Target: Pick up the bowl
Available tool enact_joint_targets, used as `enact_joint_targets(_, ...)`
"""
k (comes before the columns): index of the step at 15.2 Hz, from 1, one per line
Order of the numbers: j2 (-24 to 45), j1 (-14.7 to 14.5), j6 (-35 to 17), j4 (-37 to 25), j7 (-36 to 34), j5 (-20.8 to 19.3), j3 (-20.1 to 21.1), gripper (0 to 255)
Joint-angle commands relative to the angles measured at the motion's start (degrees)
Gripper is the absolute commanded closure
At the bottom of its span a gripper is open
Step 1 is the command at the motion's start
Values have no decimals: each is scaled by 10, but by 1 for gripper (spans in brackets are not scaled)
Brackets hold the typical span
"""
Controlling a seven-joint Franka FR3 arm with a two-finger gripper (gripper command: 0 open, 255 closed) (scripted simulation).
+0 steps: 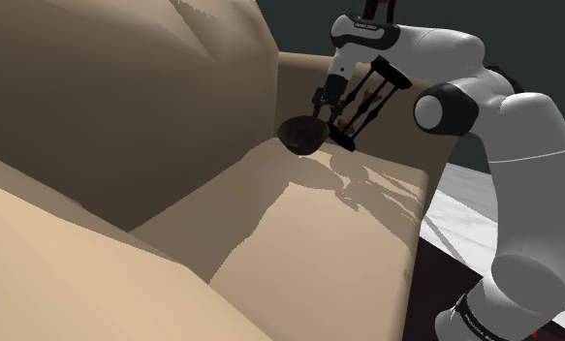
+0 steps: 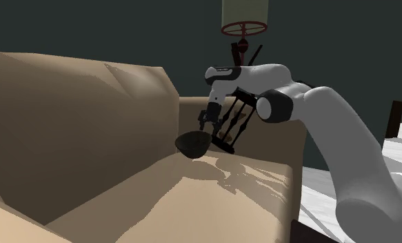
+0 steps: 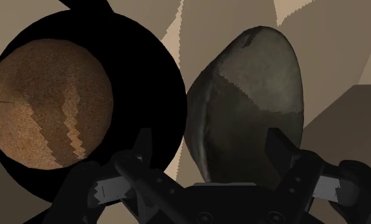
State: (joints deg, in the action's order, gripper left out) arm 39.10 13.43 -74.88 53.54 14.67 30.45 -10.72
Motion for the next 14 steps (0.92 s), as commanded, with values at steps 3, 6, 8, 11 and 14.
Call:
enact_joint_targets(3, 5, -4, -35, 43, 15, -1, -3, 0)
enact_joint_targets(6, 3, -6, -47, 58, 21, -2, -3, 0)
enact_joint_targets(8, 10, 2, -34, 39, 22, -1, -4, 255)
enact_joint_targets(11, 20, 4, -29, 24, 19, 0, -3, 255)
enact_joint_targets(14, 63, 19, 13, -66, 0, 7, 3, 255)
